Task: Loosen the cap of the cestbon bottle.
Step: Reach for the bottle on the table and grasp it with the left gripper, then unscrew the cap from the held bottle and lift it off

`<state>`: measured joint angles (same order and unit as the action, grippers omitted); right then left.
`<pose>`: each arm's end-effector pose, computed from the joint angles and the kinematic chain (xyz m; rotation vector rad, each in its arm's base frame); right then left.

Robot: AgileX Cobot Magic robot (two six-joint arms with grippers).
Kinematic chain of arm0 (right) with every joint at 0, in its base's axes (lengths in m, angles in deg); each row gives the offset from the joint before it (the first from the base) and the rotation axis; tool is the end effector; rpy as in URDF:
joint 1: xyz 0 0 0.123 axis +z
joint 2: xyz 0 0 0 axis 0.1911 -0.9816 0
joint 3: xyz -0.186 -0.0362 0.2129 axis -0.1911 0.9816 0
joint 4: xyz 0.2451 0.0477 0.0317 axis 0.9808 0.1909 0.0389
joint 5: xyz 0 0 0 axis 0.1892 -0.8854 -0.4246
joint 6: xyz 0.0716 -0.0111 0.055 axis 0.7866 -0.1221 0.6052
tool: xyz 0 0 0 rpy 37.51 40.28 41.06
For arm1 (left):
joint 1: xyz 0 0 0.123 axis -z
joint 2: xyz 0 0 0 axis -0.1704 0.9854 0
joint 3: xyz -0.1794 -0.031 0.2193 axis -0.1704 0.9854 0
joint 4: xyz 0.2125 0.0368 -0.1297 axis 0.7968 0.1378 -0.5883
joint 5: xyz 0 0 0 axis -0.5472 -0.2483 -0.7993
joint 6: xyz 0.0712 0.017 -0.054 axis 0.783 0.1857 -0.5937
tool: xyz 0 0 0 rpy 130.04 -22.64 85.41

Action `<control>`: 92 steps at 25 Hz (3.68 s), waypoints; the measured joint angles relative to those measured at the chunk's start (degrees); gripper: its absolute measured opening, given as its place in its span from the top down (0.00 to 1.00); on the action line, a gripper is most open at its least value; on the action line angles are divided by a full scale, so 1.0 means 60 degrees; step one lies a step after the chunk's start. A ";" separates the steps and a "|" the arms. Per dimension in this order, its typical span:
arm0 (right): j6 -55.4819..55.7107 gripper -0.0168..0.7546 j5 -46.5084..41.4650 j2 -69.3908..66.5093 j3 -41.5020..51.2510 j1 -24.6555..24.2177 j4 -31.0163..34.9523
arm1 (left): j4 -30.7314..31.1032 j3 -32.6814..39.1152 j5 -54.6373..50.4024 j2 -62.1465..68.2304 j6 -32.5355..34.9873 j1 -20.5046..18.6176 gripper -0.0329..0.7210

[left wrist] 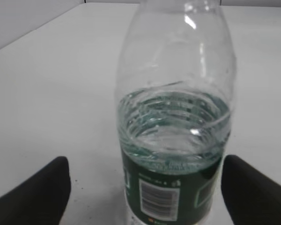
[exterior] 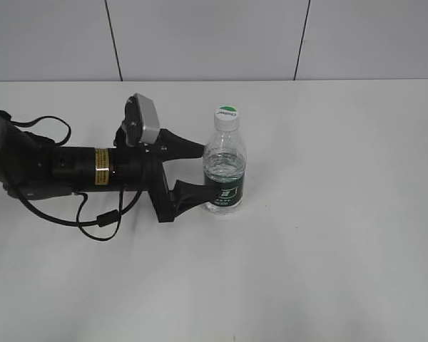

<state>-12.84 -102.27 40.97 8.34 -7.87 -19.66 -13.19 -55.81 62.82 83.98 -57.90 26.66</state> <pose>-0.0097 0.0072 0.2785 -0.2317 2.0416 0.0471 0.3370 -0.1782 0.0826 1.2313 1.5495 -0.8447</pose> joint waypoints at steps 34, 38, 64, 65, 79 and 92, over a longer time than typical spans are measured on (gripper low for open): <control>0.0000 0.31 0.0000 0.0000 0.0000 0.0000 0.0000 | -0.1820 -0.0303 0.0039 0.0615 0.0000 0.1095 0.17; 0.0000 0.31 0.0000 0.0000 0.0000 0.0000 0.0000 | -0.1834 -0.0496 0.0019 0.0703 0.0000 0.1182 0.19; 0.0440 0.31 0.0072 -0.0029 -0.0111 0.0000 0.0019 | -0.1786 -0.0650 -0.0349 0.0775 -0.0028 0.1372 0.42; 0.0605 0.31 0.0169 -0.0157 -0.0190 0.0000 0.0019 | -0.1786 -0.0650 -0.0307 0.0775 -0.0028 0.1372 0.42; 0.0933 0.31 0.0867 -0.5361 -0.2538 0.0000 0.0022 | -0.1751 -0.0650 -0.0244 0.0775 -0.0028 0.1372 0.42; 0.0942 0.31 0.0010 -1.0894 -0.5897 0.0000 0.0030 | -0.1137 -0.0650 -0.0244 0.0775 -0.0028 0.1372 0.42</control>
<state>-7.19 -102.21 -24.40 -27.04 -7.87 -19.47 -20.01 -59.71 61.35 88.63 -58.07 34.90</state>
